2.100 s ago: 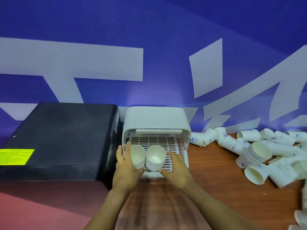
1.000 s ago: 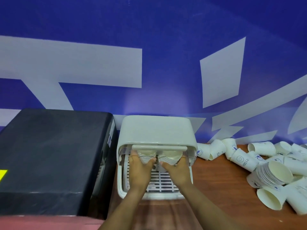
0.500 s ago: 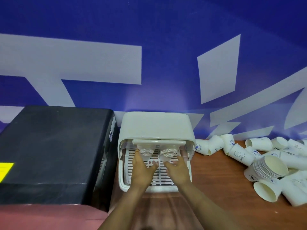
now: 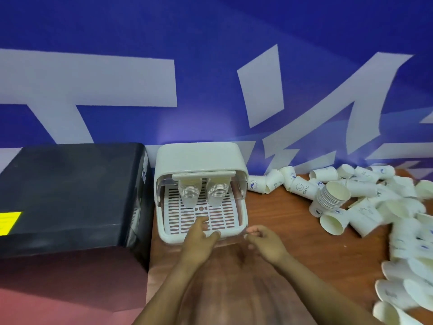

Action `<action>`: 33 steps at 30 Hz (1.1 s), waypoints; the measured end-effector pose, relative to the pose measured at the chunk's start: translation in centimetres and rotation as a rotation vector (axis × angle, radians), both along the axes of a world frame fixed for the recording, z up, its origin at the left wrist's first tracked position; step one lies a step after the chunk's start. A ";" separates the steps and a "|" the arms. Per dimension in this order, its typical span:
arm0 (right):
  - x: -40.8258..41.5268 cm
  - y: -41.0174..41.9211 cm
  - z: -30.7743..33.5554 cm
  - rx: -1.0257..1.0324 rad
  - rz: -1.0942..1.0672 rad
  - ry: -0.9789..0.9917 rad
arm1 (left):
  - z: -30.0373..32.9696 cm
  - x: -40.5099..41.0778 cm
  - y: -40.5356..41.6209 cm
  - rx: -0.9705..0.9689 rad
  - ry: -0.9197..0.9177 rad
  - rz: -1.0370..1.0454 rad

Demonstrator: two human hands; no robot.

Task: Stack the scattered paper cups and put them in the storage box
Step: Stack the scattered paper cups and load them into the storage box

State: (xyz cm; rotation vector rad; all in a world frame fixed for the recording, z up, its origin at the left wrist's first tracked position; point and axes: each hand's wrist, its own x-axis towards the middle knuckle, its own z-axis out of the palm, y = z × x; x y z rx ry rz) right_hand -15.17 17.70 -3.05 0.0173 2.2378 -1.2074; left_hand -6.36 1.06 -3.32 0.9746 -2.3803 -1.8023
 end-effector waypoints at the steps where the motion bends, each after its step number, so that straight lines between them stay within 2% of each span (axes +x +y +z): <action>1: 0.0 0.7 0.2 0.007 -0.004 0.006 | 0.1 0.0 0.7 -0.006 -0.002 -0.021; 10: -3.5 7.0 0.9 0.027 0.054 -0.006 | 1.3 -2.6 7.1 -0.066 -0.032 -0.121; 18: -11.8 11.7 1.0 0.064 0.152 0.062 | 2.7 -11.3 12.4 -0.252 -0.048 -0.230; 28: -20.3 10.2 1.6 0.083 0.237 0.148 | 3.0 -20.7 12.6 -0.538 -0.120 -0.309; 33: -23.6 7.1 -0.2 0.095 0.143 0.031 | 1.1 -24.5 11.5 -0.701 -0.200 -0.423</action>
